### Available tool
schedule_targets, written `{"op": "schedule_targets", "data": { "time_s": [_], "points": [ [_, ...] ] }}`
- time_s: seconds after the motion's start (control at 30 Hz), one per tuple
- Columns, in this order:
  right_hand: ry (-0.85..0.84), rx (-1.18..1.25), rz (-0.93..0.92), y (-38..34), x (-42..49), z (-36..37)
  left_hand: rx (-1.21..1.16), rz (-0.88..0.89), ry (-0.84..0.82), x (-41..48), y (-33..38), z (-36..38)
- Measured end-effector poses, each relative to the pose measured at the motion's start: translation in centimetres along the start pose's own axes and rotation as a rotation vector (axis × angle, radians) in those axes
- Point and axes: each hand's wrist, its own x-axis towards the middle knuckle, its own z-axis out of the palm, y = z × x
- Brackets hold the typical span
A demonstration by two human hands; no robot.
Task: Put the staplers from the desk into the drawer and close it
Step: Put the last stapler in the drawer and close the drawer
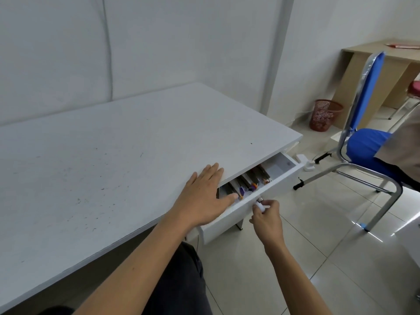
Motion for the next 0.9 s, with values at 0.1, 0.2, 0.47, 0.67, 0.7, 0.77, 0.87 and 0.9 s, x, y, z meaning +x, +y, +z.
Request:
{"op": "schedule_targets", "data": {
  "time_s": [0.1,0.2,0.47,0.67,0.7,0.77,0.87,0.9],
  "points": [
    [-0.007,-0.005,-0.046,-1.8,1.6,1.4,0.063,0.034,-0.001,0.2,-0.5,0.1],
    [-0.029,0.019,-0.030,-3.1,2.8,3.2,0.138,0.057,0.055,0.1,-0.5,0.7],
    [-0.136,-0.026,-0.102,-5.5,5.3,6.8,0.193,0.049,0.073,0.0,-0.4,1.3],
    [-0.184,0.005,-0.006,-5.8,7.2,7.5,0.118,0.041,0.046,0.3,-0.6,0.9],
    [-0.191,-0.024,-0.024,-5.6,7.3,7.4,0.115,0.039,0.046,0.4,-0.5,0.9],
    [-0.219,-0.077,-0.073,-5.3,7.6,7.2,0.116,0.035,0.048,0.4,-0.4,0.8],
    [-0.305,-0.149,-0.098,-5.0,7.6,6.5,0.106,0.040,0.050,0.2,-0.6,0.7],
    [-0.342,-0.146,-0.084,-5.3,7.1,6.1,0.104,0.038,0.046,0.1,-0.6,0.7]
  ]
}}
